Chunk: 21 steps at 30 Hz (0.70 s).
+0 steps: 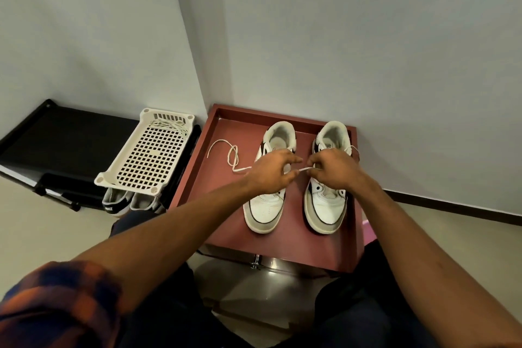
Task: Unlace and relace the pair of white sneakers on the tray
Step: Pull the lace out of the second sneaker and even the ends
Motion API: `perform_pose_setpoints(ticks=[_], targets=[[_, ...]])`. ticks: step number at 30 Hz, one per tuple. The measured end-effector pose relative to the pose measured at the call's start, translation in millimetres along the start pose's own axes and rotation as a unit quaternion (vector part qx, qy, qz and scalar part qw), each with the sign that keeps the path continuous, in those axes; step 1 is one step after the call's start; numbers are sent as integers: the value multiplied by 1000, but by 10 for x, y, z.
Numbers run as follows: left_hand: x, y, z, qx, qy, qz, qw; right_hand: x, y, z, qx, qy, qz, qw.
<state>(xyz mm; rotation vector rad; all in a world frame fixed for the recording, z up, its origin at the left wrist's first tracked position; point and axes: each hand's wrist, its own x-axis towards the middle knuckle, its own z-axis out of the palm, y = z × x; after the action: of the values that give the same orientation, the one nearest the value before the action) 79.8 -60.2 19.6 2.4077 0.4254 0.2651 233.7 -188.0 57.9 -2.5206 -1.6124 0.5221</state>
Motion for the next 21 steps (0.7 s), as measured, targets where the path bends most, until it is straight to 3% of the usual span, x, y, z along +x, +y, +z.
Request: perform_pose_setpoints(ticks=[4,10,13,16,18,20,21], targets=[[-17,98,146,5,-47,-11,999,-130,-17,-103,86,16,18,996],[-78,-91,63,-51,44,-84,994,-334,219,-240,135,-35,70,988],[-77,-204,24,-137,98,-143,975,-480,182,-319,234,-118,103,960],[-88,-168,41,-167,119,-155,966,-567,-22,-312,423,-169,103,884],[-137,-51,78,-176,158,-150,960,-545,-159,-226,550,-116,134,816],[-226,135,136,-245,161,-150,944,-484,-245,-107,676,-46,190,711],[-276,236,170,-294,127,-161,934,-453,-269,-40,733,-16,214,646]])
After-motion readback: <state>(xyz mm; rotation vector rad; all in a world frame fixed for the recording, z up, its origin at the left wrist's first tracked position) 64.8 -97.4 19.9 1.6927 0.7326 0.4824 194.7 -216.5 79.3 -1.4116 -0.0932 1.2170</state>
